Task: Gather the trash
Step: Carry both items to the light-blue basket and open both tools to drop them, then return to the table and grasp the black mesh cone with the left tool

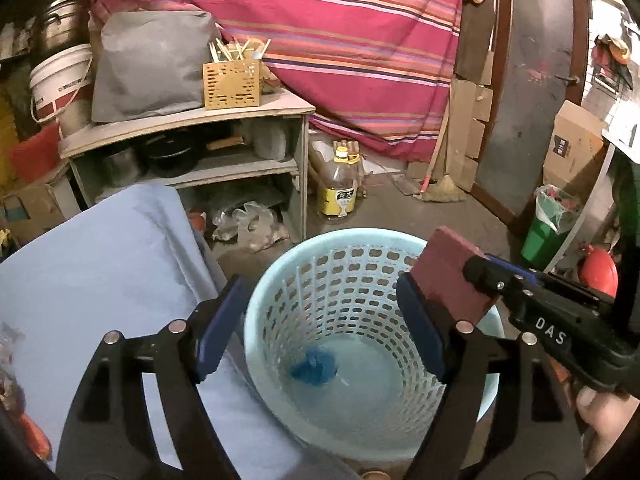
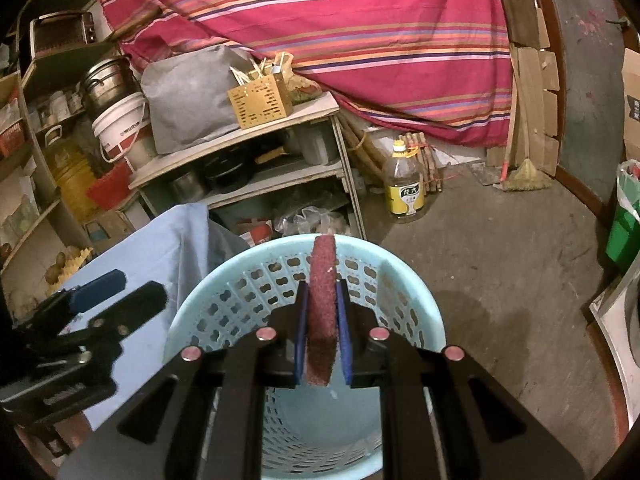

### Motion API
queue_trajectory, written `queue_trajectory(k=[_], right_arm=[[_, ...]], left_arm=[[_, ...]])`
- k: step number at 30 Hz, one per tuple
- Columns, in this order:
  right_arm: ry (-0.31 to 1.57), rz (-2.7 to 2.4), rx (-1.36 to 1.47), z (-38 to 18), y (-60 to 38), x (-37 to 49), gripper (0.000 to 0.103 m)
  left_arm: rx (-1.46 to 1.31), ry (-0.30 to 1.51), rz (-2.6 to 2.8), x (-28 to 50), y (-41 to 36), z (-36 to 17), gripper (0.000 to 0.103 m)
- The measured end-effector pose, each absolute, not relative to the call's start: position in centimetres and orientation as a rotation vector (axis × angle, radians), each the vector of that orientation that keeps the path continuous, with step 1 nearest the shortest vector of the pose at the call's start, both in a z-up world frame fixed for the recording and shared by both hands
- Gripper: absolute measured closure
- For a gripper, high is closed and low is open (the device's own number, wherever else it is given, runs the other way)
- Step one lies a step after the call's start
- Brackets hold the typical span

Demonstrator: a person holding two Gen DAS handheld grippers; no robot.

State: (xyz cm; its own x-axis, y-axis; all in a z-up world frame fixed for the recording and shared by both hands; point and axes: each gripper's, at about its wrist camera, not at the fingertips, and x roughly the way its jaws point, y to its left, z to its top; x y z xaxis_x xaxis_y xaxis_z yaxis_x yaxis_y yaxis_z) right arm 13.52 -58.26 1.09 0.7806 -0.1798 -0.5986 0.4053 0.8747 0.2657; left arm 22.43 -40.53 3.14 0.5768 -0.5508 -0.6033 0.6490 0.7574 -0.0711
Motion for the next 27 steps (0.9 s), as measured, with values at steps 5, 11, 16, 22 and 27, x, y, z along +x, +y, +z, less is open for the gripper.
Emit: queue_trajectory(k=[5,11,16,22,27], right_arm=[[0.618,-0.323,0.378,0.8,-57.4,14.4,0.086],[0.627,-0.371,0.358,1.0,-56.0,15.1,0.034],[0.596,-0.386,0.333,2.3,-53.6,15.3,0.021],[0.569,-0.323,0.333,3.2,-48.0,16.3,0.011],[0.559,-0.269,0.333,3.5,-42.9,17.6,0.006]], left_arm=[[0.143,0.614,-0.644,22.1,-37.1,4.0,0.012],[0.123,0.587,-0.538,21.8,-30.5,5.2,0.007],[0.114,0.546,-0.414,21.2,-22.9,6.4,0.005],[0.074,0.546,-0.266,21.0,-14.2,6.6,0.005],[0.050,0.552,-0.148,20.6,-7.7,6.2,0.005]])
